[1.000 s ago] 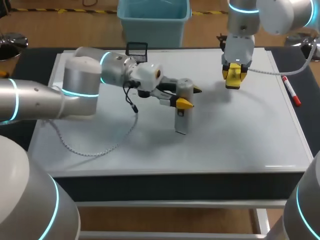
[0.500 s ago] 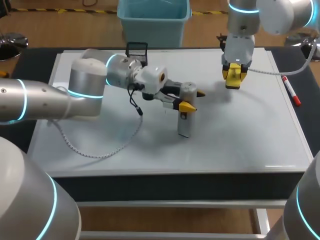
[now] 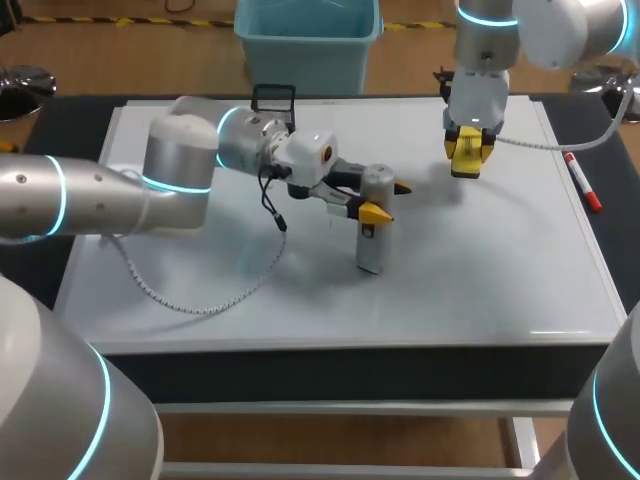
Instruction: Pick up the inspection probe, press it on each red-marked spot on the whiteboard one by one, put down the probe, pick up the eraser, and wipe off all the red marks.
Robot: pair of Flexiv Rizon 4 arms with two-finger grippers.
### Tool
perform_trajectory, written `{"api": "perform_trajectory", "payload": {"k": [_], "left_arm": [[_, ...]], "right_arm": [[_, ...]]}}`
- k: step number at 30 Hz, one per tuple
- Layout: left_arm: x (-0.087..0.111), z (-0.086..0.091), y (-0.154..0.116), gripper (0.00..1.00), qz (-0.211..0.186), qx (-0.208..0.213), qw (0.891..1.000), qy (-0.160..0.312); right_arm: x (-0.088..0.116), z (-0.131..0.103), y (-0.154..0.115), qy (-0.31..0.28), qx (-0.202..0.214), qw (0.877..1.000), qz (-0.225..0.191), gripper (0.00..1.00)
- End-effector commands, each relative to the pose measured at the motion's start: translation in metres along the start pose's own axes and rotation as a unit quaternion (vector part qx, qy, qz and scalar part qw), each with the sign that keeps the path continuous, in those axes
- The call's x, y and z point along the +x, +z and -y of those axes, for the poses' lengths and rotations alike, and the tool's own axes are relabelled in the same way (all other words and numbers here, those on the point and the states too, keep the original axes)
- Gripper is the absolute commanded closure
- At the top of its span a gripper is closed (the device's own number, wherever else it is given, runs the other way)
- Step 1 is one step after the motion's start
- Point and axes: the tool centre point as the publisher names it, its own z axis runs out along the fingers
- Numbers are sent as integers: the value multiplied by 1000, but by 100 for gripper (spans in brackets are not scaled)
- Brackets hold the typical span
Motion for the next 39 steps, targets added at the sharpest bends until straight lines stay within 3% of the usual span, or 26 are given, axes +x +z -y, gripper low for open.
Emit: {"api": "perform_trajectory", "payload": {"k": [1,21,29,34,39], "left_arm": [[-4,-4,0,100,-6,0,1000,-1],[1,0,2,100,-7,-2,1000,3],[6,35,-18,100,10,-11,999,31],[7,63,-53,100,46,-30,997,56],[10,79,-88,100,92,-40,992,77]], "right_arm": [[1,1,-1,-1,0,1000,-1,100],[1,1,-1,-1,0,1000,-1,100],[1,1,-1,-1,0,1000,-1,100],[1,1,-1,-1,0,1000,-1,100],[1,1,-1,-1,0,1000,-1,100]]}}
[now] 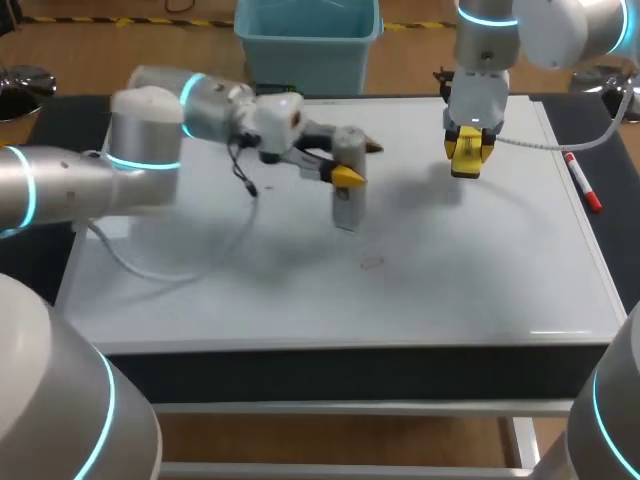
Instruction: Pick up the inspection probe, press it on each red-marked spot on the whiteboard one by one, put down the probe, pick up the eraser, and wipe off all the red marks.
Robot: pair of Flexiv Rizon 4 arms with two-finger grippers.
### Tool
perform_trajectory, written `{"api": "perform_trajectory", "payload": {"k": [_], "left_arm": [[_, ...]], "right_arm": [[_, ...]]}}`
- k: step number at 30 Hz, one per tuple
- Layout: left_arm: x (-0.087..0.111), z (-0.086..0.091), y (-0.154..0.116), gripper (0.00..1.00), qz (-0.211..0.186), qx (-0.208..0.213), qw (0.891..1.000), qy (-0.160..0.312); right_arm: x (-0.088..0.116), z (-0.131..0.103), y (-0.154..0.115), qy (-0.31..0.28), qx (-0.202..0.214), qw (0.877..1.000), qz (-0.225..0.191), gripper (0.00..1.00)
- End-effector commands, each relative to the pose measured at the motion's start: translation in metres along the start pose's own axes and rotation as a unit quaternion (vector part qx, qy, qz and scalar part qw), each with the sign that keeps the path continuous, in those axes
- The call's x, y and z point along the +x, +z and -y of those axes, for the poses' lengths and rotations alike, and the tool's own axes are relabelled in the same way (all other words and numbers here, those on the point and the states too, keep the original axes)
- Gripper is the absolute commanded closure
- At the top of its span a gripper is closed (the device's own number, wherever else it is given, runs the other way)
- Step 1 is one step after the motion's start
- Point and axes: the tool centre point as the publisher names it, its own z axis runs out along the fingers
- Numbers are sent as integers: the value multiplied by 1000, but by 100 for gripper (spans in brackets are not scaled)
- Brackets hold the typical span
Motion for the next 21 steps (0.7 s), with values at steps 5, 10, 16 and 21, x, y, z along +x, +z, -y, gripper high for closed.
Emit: {"api": "perform_trajectory", "payload": {"k": [5,10,16,21], "left_arm": [[15,32,-62,100,97,-30,995,16],[13,35,-96,100,139,-37,989,15],[10,37,-131,100,174,-41,984,19],[4,32,-160,100,197,-53,979,16]], "right_arm": [[1,1,-1,-1,0,1000,-1,100],[1,1,-1,-1,0,1000,-1,100],[1,1,-1,-1,0,1000,-1,100],[1,1,-1,-1,0,1000,-1,100]]}}
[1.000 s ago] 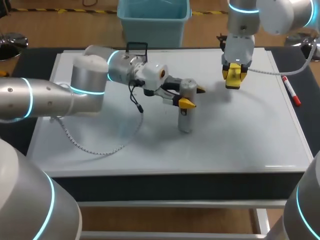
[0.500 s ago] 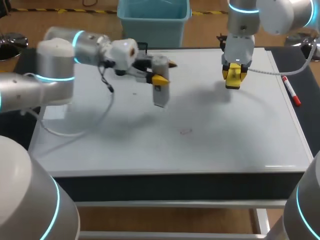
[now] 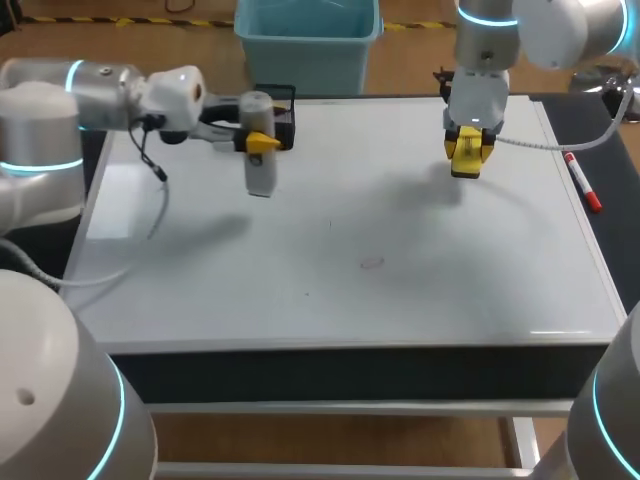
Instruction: Pick up the inspection probe, press it on each red-marked spot on the whiteboard one by one, put down the probe, pick up the eraser, and wipe off all the red marks.
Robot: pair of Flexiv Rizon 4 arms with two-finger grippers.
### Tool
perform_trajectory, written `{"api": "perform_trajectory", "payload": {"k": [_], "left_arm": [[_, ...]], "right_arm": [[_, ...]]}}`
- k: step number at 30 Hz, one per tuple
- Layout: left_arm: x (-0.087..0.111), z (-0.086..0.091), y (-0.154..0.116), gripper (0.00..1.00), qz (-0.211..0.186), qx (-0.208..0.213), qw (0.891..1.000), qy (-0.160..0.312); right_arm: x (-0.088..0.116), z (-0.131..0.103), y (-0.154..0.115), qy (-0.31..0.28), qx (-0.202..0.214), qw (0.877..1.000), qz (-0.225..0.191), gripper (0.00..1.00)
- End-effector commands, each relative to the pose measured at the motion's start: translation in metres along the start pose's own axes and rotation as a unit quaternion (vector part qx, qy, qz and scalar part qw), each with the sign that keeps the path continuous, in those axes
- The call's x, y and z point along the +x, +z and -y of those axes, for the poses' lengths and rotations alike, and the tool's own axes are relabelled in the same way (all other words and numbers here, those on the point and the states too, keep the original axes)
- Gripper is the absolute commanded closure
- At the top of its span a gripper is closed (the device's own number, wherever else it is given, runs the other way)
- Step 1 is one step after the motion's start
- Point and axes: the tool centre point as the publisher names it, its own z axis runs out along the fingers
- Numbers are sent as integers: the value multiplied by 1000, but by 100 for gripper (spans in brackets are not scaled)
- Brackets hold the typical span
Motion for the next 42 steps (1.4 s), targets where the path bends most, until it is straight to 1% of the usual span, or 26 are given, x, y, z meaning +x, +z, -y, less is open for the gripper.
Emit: {"api": "perform_trajectory", "payload": {"k": [1,7,8,10,11,14,20,26,42], "left_arm": [[-2,0,-21,100,34,-2,999,-1],[-13,-6,-41,100,43,7,999,-2],[-15,-6,-44,100,42,20,999,0],[-18,-9,-49,100,46,20,999,1],[-20,-10,-52,100,48,26,999,4],[-23,-10,-57,100,49,23,999,4],[-27,-12,-63,100,56,25,998,0],[-25,-15,-68,100,57,24,998,-4],[-25,-15,-68,100,57,24,998,-4]], "right_arm": [[1,1,-1,-1,0,1000,-1,100],[1,1,-1,-1,0,1000,-1,100],[1,1,-1,-1,0,1000,-1,100],[1,1,-1,-1,0,1000,-1,100],[1,1,-1,-1,0,1000,-1,100],[1,1,-1,-1,0,1000,-1,100],[1,1,-1,-1,0,1000,-1,100],[1,1,-1,-1,0,1000,-1,100],[1,1,-1,-1,0,1000,-1,100]]}}
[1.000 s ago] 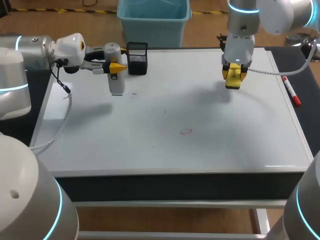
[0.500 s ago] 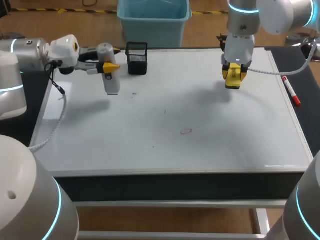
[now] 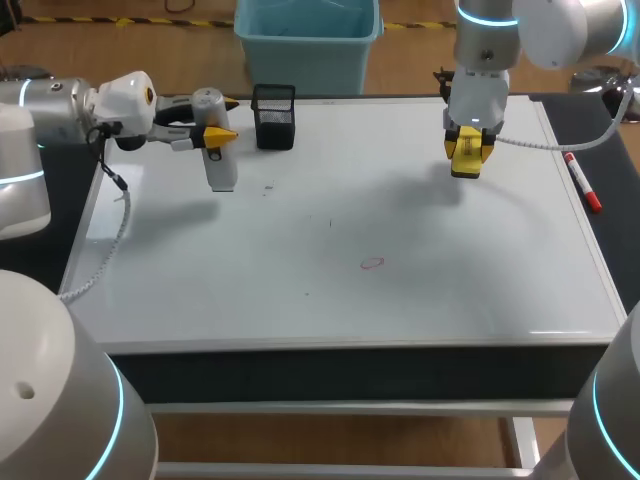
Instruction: Pick up the inspection probe, press it on each red-marked spot on the whiteboard one by one, put down the probe, pick up the eraser, and wipe off all the red marks.
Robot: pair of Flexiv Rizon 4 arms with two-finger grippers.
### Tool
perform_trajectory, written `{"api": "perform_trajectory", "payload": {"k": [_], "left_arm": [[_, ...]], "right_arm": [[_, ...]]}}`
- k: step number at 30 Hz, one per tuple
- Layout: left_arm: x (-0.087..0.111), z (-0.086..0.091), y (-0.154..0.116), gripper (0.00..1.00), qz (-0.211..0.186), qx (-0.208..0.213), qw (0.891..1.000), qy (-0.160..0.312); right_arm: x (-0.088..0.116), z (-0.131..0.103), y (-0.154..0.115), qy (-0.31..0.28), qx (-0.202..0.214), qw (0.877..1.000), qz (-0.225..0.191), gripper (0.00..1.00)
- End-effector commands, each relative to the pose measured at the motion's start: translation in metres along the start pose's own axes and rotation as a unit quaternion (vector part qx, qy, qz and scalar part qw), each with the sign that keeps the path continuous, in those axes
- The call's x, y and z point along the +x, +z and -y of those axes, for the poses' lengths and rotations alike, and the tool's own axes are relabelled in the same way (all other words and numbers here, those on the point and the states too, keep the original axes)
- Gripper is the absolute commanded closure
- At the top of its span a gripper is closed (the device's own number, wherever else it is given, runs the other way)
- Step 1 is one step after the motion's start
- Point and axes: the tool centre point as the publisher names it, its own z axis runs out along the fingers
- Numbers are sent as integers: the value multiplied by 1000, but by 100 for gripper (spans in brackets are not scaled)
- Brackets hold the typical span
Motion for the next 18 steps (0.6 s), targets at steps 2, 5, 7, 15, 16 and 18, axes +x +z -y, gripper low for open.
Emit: {"api": "perform_trajectory", "payload": {"k": [2,5,7,15,16,18], "left_arm": [[-1,0,0,100,-1,1,1000,1],[-1,0,0,100,-1,1,1000,1],[-1,0,0,100,-1,1,1000,1],[-1,0,0,100,-1,1,1000,1],[-1,0,0,100,-1,1,1000,1],[-1,0,0,100,-1,1,1000,1]], "right_arm": [[-9,-10,-2,-19,12,1000,-3,100],[-26,-33,1,-41,27,999,11,100],[-35,-47,6,-56,30,998,19,100],[-70,-108,31,-125,20,991,35,100],[-76,-118,32,-131,20,991,32,100],[-87,-134,34,-136,23,990,22,100]]}}
